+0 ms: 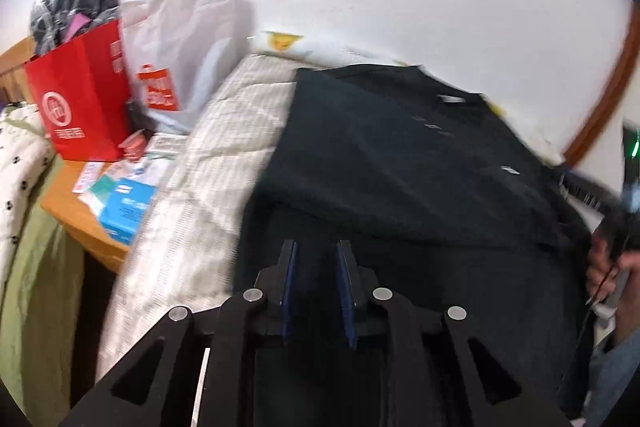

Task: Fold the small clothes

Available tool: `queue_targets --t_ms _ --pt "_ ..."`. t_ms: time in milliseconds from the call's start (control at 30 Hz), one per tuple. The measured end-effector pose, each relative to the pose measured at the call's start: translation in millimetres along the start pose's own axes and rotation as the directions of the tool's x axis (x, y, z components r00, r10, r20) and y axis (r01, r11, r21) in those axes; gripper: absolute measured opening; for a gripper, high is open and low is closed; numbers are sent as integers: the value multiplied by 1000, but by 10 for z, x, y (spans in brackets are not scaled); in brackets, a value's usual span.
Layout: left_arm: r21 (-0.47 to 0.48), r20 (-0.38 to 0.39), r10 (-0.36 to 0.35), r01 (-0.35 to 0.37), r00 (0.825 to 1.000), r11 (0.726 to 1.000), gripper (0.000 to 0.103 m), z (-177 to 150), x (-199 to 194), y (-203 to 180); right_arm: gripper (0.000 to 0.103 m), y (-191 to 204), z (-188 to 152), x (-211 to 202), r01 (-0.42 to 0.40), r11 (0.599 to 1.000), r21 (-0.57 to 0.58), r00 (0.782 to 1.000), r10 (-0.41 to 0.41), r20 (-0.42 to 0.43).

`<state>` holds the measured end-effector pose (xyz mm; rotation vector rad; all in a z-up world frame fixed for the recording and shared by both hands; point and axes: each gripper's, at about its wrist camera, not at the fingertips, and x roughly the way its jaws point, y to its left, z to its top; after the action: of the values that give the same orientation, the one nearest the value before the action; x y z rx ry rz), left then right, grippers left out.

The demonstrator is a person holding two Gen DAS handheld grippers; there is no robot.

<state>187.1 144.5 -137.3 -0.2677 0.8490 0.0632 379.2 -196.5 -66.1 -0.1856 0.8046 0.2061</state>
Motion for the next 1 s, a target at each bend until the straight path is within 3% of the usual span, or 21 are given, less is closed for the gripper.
queue_targets --t_ms 133,233,333,433,467,533,633,733,800,867,1000 --pt "33 7 -53 53 999 998 27 -102 -183 -340 63 -674 -548 -56 43 995 95 997 -36 -69" --pt "51 -10 -71 72 997 996 36 -177 -259 -551 62 -863 -737 89 56 988 143 994 -42 -100" --pt "82 -9 -59 59 998 995 37 -247 -369 -697 58 -925 -828 297 159 975 152 979 -136 -151" --pt "107 5 -24 24 1000 994 46 -272 -483 -750 55 -964 -847 303 188 969 162 976 -166 -138" --pt "107 13 -18 17 1000 994 52 -277 -528 -748 48 -983 -847 280 183 968 170 977 -160 -137" --pt "97 30 -14 11 999 995 55 -272 -585 -734 39 -1046 -851 211 90 973 213 989 -62 -135" --pt "83 33 -10 7 999 996 55 -287 -622 -729 39 -999 -846 146 -40 970 241 993 65 -97" --pt "83 27 -7 5 1000 997 55 -313 -596 -744 37 -946 -857 229 -27 971 239 993 54 -106" --pt "79 12 -9 8 1000 997 55 -340 -543 -746 16 -918 -874 231 -41 971 237 993 65 -95" --pt "74 1 -15 15 1000 997 55 -364 -497 -736 5 -894 -836 187 -26 979 202 996 43 -84" --pt "55 -16 -9 10 1000 998 55 -395 -430 -655 2 -1035 -748 -41 31 980 197 999 -35 17"
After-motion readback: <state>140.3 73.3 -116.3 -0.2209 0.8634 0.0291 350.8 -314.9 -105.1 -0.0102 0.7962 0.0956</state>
